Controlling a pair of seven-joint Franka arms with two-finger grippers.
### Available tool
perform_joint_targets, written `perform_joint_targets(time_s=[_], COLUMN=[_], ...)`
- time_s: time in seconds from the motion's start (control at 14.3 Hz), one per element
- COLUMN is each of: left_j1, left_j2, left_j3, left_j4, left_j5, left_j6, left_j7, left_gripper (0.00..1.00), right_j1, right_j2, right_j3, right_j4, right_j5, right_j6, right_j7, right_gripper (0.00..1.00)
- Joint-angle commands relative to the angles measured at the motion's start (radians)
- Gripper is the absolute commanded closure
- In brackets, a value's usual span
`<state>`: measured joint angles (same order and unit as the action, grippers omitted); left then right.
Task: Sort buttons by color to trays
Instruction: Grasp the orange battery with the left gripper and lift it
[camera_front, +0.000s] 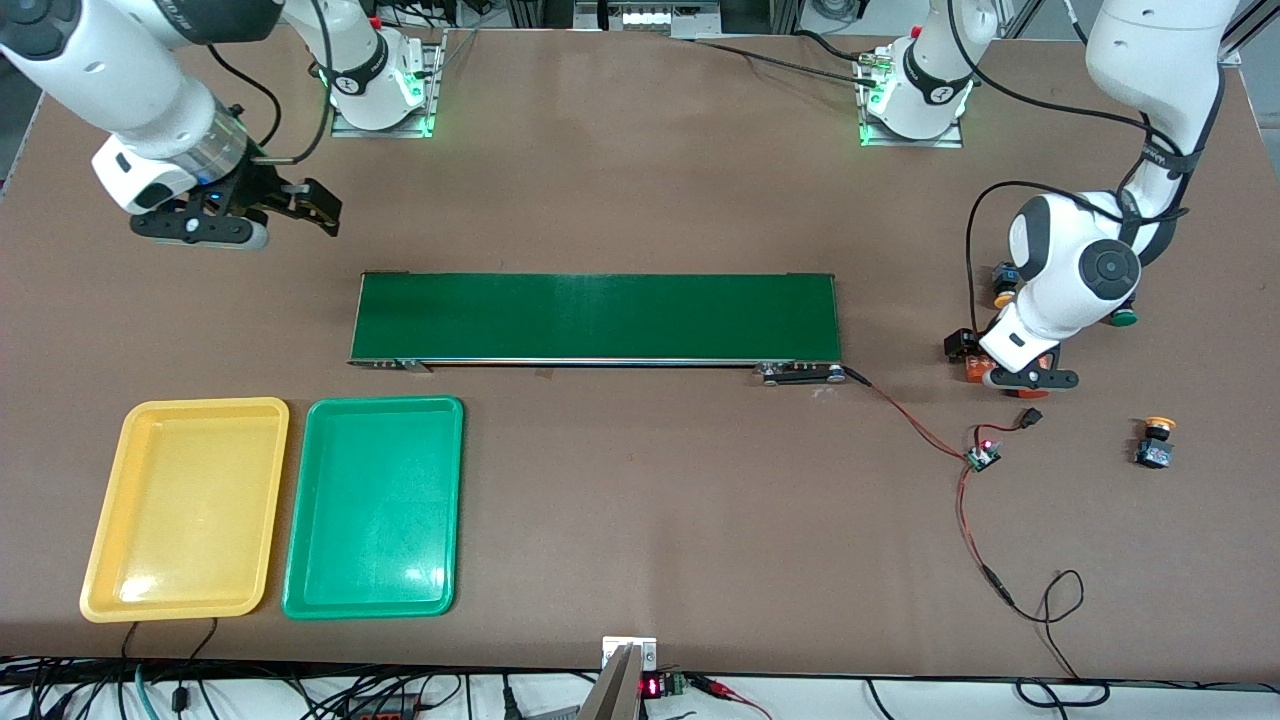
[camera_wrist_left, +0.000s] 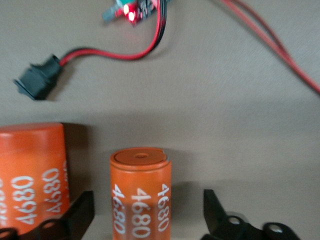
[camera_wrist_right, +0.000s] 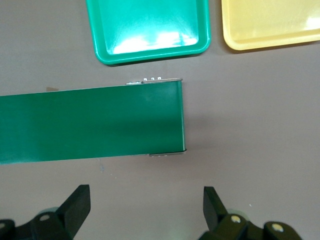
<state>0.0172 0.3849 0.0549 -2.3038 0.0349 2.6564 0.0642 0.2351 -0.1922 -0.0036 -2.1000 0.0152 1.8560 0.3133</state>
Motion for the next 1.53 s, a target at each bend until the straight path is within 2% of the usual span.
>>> perform_joint_targets(time_s=[0.0,0.07,0.14,0.35,0.56,0.84,1.05,1.25,1.46], left_j1=[0.007,0.007,0.007,-0.005,-0.005,-0.005,-0.008,-0.025,-0.083], left_j2=[-0.001,-0.01,-0.03,-0.125,-0.172,-0.166,-0.127,-0.1,-0.1], left_j3=[-0.004,-0.004,-0.006,-0.035,-0.136,-0.34,-0.47,-0.55,-0.563], left_j4=[-0.005,0.001,0.01,0.088,0.222,0.303,0.302,0.29,0.279], left_j5=[0.014,0.013,0.013,0.014,0.011,-0.003,-0.001,0.013,0.081], left_j6=[-0.025,-0.055,-0.085,-0.299,-0.548,-0.763,-0.75,-0.655,-0.601], left_j7=[0.008,0.006,0.009,0.019,0.15,0.197,0.265,0.403,0.547], left_gripper=[0.65,0.73,0.77,0.81,0.81,0.81,0.85,0.87,0.87], right_j1=[0.013,0.013,0.013,0.012,0.01,0.009,0.007,0.006,0.004], right_j2=[-0.006,-0.006,-0.006,-0.007,-0.007,-0.006,-0.006,-0.006,-0.006], right_j3=[-0.007,-0.007,-0.007,-0.007,-0.007,-0.007,-0.009,-0.009,-0.009], right_j4=[-0.012,-0.012,-0.012,-0.012,-0.011,-0.011,-0.011,-0.011,-0.011], right_j5=[0.011,0.011,0.011,0.011,0.011,0.011,0.011,0.011,0.011], right_j6=[0.019,0.019,0.017,0.014,0.012,0.012,0.011,0.011,0.011], right_j7=[0.02,0.02,0.02,0.02,0.02,0.02,0.02,0.02,0.02], right_gripper=[0.0,0.0,0.0,0.0,0.0,0.0,0.0,0.0,0.0])
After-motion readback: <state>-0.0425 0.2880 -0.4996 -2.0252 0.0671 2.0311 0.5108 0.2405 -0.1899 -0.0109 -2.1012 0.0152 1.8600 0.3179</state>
